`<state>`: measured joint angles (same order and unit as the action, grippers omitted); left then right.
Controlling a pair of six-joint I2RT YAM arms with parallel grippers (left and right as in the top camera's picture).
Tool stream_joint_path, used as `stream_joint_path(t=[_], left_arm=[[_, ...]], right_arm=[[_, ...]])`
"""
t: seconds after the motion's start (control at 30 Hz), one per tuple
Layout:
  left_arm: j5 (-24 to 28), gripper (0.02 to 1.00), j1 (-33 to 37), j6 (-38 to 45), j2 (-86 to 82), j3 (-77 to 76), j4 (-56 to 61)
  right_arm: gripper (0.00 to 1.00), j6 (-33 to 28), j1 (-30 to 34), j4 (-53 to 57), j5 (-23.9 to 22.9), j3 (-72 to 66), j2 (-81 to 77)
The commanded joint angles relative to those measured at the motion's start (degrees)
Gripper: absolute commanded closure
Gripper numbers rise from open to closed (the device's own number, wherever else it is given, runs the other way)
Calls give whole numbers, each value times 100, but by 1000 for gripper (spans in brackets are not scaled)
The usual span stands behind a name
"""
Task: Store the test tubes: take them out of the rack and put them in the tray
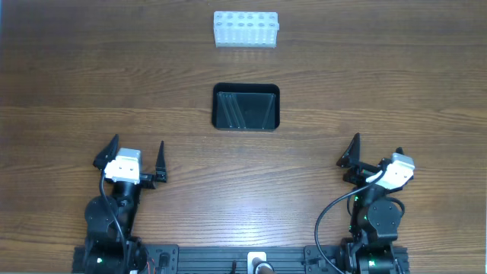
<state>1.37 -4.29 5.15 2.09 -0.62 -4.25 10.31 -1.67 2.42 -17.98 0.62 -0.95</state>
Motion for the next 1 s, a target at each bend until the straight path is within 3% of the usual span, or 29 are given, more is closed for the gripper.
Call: stream_joint_path(t=[0.03,0.43,0.53,0.7,0.77,1.0], left_arm=[[72,18,35,44,-42,28,-13],[72,18,35,44,-42,28,-11],[72,18,35,44,-42,28,-13],[72,18,35,42,-42,28,-13],[72,18,35,42,-42,28,-11],[72,18,35,44,-42,28,-13]], right_arm=[[9,-367,63,48,114,-37,44],[7,-1519,61,63,334,-37,17],[7,-1508,61,61,396,-37,9],[9,-1502,63,129,1239,-37,9],[7,-1204,63,144,1252,-37,7],[7,-1104,63,131,1215,-37,7]])
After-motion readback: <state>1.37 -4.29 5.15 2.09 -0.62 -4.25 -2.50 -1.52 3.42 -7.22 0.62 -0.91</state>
